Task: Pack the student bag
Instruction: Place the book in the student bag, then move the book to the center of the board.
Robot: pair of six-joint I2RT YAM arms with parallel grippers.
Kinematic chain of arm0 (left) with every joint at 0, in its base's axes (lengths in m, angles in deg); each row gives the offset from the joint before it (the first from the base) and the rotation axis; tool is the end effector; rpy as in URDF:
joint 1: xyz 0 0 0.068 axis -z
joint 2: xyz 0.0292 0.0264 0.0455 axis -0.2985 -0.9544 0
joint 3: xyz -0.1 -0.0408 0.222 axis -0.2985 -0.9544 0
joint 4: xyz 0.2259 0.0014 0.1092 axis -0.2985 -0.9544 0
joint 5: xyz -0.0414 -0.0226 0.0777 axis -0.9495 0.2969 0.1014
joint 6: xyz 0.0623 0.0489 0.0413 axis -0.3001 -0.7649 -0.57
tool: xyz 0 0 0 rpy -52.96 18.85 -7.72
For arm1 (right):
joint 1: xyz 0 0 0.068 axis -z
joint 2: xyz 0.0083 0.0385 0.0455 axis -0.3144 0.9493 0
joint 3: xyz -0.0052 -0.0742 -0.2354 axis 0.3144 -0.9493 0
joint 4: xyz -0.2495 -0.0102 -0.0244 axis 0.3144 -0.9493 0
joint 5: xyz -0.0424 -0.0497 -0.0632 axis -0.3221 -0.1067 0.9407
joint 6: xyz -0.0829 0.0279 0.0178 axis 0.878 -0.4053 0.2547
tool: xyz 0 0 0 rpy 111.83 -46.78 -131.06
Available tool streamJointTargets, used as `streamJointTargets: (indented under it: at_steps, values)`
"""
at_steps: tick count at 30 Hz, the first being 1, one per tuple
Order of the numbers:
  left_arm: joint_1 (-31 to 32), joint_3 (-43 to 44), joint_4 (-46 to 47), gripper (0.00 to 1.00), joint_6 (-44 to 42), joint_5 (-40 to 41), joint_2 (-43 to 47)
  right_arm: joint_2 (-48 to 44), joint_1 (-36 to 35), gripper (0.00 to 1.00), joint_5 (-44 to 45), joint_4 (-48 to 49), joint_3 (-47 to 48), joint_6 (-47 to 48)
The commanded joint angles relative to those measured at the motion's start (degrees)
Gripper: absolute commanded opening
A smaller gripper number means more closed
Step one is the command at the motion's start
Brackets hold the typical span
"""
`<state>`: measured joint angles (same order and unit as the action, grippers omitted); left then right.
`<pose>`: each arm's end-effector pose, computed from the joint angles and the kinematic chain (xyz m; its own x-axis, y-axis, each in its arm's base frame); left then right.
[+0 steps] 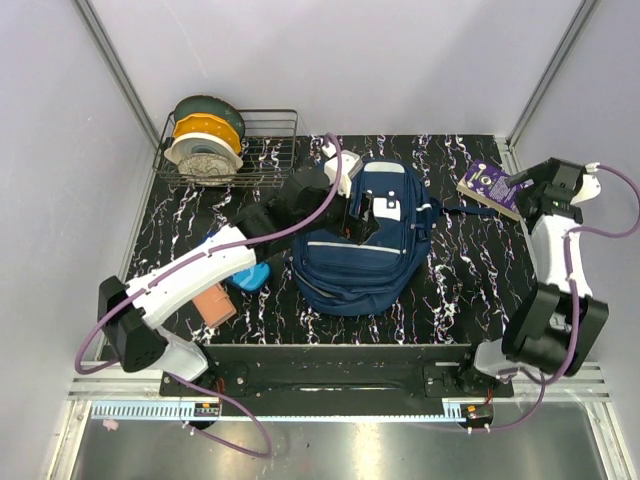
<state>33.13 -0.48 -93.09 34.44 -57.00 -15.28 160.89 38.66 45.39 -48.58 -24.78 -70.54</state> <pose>0.2361 -0.2907 0.3322 -0.5012 0.1128 -0.8579 0.6669 0.6821 -0.2999 0.3145 -0.1225 0.2591 -0.1158 0.7664 -0.6319 0.6543 0.5375 0.5320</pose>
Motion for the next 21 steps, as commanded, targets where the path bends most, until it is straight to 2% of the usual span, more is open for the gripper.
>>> streamJointTargets:
  at_steps: [1, 5, 11, 15, 19, 21]
  values:
    - [-0.93, -1.64, 5.94, 0.97, -1.32, -3.22, 5.6, 8.82, 1.63, 1.0, 10.19, -1.98, 7.25, 5.93]
    - [-2.25, -1.38, 5.15, 0.98, -2.11, -5.25, 5.34, 19.0, 2.34, 1.0, 10.03, -1.11, 15.33, 8.65]
    - [-3.57, 0.2, 3.83, 0.98, -1.67, -6.83, 2.97, 29.21, 2.86, 1.0, 11.52, -1.1, 21.23, 9.01]
    - [-4.09, 0.81, 3.57, 0.98, -1.06, -7.27, 1.39, 34.4, 3.22, 1.0, 12.84, -0.85, 23.88, 9.8]
    - [-4.27, 2.66, 2.34, 0.97, -1.06, -7.45, -0.8, 38.88, 3.39, 0.99, 8.82, 1.0, 26.07, 11.65]
    - [-4.36, 3.63, 1.9, 0.97, -1.06, -7.71, -1.42, 39.95, 3.48, 0.96, 8.45, 1.88, 27.04, 11.48]
